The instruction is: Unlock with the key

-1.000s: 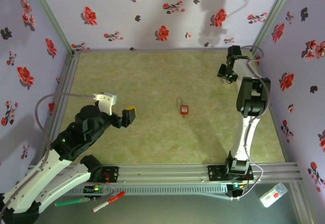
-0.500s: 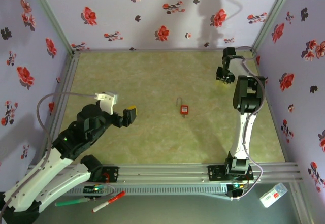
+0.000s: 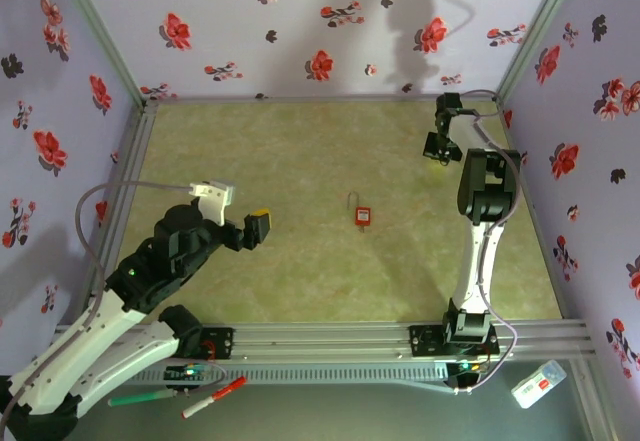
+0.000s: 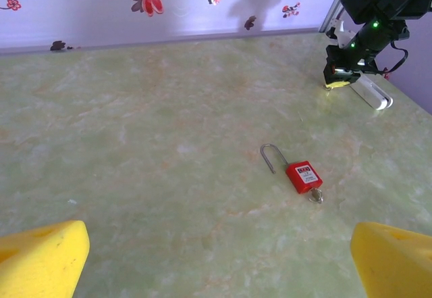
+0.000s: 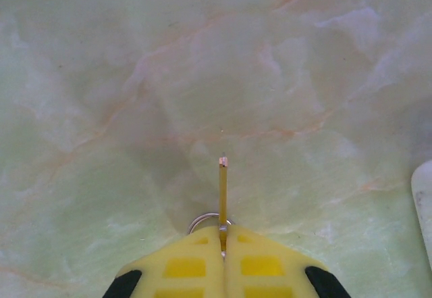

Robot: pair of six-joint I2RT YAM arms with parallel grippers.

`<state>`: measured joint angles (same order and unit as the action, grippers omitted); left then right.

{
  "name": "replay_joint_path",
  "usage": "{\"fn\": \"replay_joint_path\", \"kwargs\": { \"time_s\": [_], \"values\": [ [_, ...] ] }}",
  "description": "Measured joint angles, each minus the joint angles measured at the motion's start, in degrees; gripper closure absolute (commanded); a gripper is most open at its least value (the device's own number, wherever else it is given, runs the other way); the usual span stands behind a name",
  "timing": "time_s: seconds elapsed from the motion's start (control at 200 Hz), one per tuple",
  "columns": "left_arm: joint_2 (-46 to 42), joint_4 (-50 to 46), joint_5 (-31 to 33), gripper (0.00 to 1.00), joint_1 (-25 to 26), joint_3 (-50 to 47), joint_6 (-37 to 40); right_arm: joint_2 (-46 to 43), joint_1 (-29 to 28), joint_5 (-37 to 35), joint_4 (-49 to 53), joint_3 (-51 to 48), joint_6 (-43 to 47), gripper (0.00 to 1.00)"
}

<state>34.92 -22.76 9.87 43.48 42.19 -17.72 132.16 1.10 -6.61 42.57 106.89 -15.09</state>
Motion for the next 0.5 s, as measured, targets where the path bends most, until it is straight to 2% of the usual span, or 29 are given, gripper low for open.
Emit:
{"fn": "replay_joint_path", "kwargs": {
  "time_s": [0.15, 0.265, 0.38, 0.5],
  "values": [
    [0.0, 0.1, 0.0, 0.0, 0.0, -0.1, -0.2, -0.3, 0.0, -0.3, -0.5, -0.7, -0.1, 1.0],
    [0.4, 0.8, -0.2, 0.0, 0.0, -0.1, -1.4, -3.3, -0.4, 1.0, -2.5, -5.5, -0.5, 1.0],
    [3.1, 4.3, -2.1, 0.0, 0.0, 0.0, -4.0, -10.3, -1.2, 6.7, -4.9, -14.3, -0.5, 1.0],
    [11.5, 8.6, -6.0, 0.0, -0.2, 2.1, -8.2, -23.4, -5.4, 16.1, -8.6, -23.8, 0.3, 1.0]
  ]
}}
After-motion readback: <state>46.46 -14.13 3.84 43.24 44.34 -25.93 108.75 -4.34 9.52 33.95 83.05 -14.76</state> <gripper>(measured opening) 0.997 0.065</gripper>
